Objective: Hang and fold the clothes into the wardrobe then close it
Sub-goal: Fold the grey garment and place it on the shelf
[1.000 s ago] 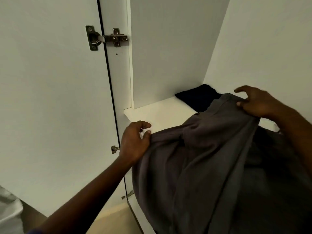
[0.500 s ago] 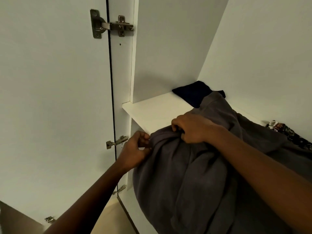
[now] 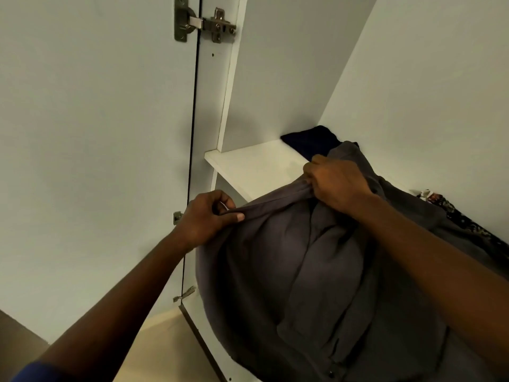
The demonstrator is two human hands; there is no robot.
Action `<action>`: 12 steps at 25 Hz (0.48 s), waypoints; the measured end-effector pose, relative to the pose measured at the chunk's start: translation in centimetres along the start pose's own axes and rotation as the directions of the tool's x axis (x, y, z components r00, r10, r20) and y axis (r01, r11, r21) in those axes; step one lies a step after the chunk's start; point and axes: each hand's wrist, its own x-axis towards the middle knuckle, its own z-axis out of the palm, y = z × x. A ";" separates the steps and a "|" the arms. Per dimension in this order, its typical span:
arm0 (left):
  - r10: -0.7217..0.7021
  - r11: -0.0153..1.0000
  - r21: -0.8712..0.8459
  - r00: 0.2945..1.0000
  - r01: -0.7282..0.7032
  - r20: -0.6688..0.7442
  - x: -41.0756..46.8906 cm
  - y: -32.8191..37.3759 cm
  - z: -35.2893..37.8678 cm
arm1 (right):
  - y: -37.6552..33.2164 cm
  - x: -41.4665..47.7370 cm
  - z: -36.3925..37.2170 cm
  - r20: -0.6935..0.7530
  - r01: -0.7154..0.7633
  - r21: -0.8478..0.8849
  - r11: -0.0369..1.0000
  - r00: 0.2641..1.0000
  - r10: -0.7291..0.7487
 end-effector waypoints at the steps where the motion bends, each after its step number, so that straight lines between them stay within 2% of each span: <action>1: -0.003 1.000 0.006 1.000 0.003 0.016 -0.4 0.3 -0.3 | 0.4 -0.5 -0.3 0.032 -0.006 0.114 0.993 0.999 0.003; 2: -0.002 1.000 0.025 1.000 0.002 0.026 -0.9 0.7 -0.5 | 0.5 -1.1 -0.7 0.083 0.020 0.192 0.981 0.996 -0.037; 3: 0.007 0.999 0.045 1.000 -0.008 0.027 -1.3 1.2 -0.5 | 0.2 -1.6 -0.7 0.136 0.077 0.200 0.977 0.985 -0.105; 5: 0.043 0.996 0.076 0.999 -0.042 -0.010 -2.0 2.1 -0.3 | -0.4 -2.2 0.6 0.238 0.176 0.060 0.983 0.953 -0.186; 8: 0.094 0.977 0.195 0.994 -0.081 -0.062 -3.0 3.6 -0.5 | 0.0 -1.7 1.5 0.142 0.112 -0.038 0.993 0.984 -0.105; 10: 0.063 0.953 0.294 0.997 -0.074 0.045 -3.7 4.4 -0.9 | 0.9 -1.2 1.0 0.117 0.104 -0.132 0.986 0.989 -0.089; 12: -0.057 0.895 0.445 0.981 -0.033 0.186 -4.5 5.2 -1.3 | 1.8 -1.3 0.2 0.088 0.112 -0.193 0.975 0.991 -0.096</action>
